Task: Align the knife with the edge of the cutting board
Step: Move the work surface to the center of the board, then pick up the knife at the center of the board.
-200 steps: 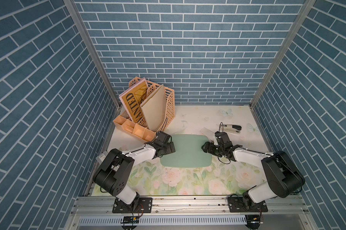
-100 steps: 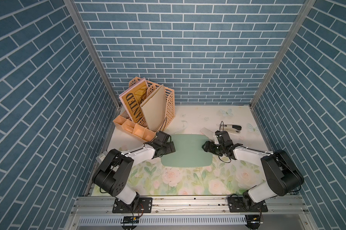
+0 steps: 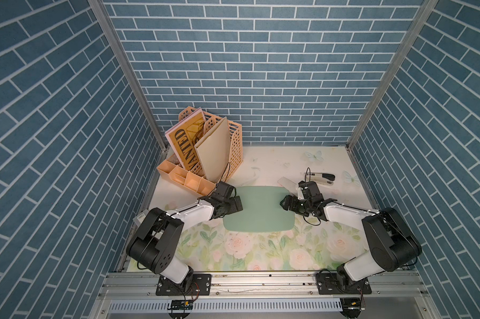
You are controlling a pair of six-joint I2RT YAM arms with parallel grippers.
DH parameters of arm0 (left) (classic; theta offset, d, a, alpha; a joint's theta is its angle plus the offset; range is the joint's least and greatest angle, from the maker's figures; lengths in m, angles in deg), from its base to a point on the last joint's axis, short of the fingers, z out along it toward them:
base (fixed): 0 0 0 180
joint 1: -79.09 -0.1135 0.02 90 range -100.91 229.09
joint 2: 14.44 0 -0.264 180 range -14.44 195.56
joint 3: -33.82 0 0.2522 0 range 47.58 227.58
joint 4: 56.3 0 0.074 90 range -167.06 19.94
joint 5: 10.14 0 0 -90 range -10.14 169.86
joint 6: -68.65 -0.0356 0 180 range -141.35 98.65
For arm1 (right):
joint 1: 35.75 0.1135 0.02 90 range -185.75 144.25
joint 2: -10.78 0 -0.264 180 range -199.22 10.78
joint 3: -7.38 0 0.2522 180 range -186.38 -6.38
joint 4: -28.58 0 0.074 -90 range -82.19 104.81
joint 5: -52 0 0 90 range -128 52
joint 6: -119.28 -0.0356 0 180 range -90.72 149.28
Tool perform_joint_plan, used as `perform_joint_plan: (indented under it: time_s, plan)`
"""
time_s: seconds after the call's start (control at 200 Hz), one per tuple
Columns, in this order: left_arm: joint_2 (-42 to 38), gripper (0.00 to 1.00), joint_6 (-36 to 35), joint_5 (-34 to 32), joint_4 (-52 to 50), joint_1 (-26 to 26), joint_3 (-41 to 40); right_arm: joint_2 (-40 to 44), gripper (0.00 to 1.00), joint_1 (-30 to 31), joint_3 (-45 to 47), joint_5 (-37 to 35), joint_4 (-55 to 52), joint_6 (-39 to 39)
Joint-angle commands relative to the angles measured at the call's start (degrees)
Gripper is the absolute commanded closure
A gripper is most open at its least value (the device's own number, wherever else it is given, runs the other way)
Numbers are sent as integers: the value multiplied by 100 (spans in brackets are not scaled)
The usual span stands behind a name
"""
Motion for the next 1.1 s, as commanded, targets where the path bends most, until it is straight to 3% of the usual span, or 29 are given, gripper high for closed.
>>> perform_joint_plan:
  time_s: [0.0, 0.375, 0.6, 0.84, 1.095]
  plan:
    - [-178, 0, -110, 159, -38, -61, -24, -87, 9, -28, -96, 134, -324, 184]
    - [-674, 1, -350, 150, -471, -473, 143, 506, 3, -231, -388, -27, -782, 719]
    - [-1291, 0, -540, 124, -1091, -533, 462, 941, 9, -341, -1122, -549, -1760, 1720]
    - [-2070, 0, -682, 172, -1593, -546, 450, 434, 18, -861, -2243, -1511, -3190, 2388]
    - [-2700, 0, -882, 339, -2018, -545, 371, -359, 15, -896, -2771, -2037, -3959, 2729]
